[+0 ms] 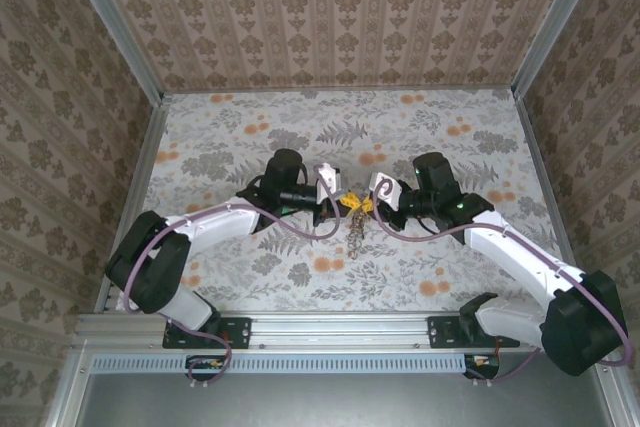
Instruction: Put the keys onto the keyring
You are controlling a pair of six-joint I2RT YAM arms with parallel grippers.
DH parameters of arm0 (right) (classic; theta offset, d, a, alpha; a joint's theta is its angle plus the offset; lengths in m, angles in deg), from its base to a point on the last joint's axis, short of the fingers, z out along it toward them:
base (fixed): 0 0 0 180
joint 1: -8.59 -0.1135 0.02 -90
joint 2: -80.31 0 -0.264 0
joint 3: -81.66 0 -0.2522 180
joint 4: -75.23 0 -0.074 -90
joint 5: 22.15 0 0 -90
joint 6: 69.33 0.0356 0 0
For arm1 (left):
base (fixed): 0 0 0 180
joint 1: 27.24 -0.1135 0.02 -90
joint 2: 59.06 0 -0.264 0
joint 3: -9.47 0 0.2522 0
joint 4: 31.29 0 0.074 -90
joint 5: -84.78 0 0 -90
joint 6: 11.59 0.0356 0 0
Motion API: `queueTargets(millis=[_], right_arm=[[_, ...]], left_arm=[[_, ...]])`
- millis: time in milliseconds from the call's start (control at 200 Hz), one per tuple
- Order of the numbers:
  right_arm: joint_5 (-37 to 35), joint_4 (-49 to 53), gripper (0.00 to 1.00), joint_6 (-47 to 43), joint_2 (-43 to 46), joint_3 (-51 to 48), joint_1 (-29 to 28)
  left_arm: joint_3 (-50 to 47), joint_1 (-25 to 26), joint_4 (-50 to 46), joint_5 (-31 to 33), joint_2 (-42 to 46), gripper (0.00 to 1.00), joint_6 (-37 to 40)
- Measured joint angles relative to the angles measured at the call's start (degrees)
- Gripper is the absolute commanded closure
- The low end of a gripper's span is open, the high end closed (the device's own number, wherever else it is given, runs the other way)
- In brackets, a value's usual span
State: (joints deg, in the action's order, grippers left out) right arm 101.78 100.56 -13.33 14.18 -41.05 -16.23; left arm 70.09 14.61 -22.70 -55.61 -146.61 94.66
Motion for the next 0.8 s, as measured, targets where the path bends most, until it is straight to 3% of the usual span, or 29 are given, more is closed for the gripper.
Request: queueTargets(millis=[185,280,335,425,580,800], right_arm=[[0.94,-1.14,1.00,1.27,0.00,-0.55,0.76],[1.05,-1.09,1.00,1.20,0.04,-0.50,0.98],[1.03,-0.81,1.00,1.14,0.04,-0.35,1.01],[1.01,1.29,1.00,0.76,0.04,0.48,0.98],[-0.33,5.66,1.00,-0.59,0.02,3.08,0.24],[-3.32,10.14,1.00,-2.60,-0.26,5.73,-1.49]], left_arm=[[-3.93,-0.07,11.02,0.04,-0.94,1.00,-5.46],[-4.24,-0.04,12.72,0.37,-1.25,1.00,-6.43],[-4.24,-0.02,12.52,0.68,-1.22,0.89,-6.14],[-3.45,0.24,9.07,1.38,-1.09,0.76,-3.28],[1.46,0.92,-3.56,4.20,-1.09,0.75,4.55],[2.99,1.25,-8.68,5.60,-1.09,0.75,7.54]])
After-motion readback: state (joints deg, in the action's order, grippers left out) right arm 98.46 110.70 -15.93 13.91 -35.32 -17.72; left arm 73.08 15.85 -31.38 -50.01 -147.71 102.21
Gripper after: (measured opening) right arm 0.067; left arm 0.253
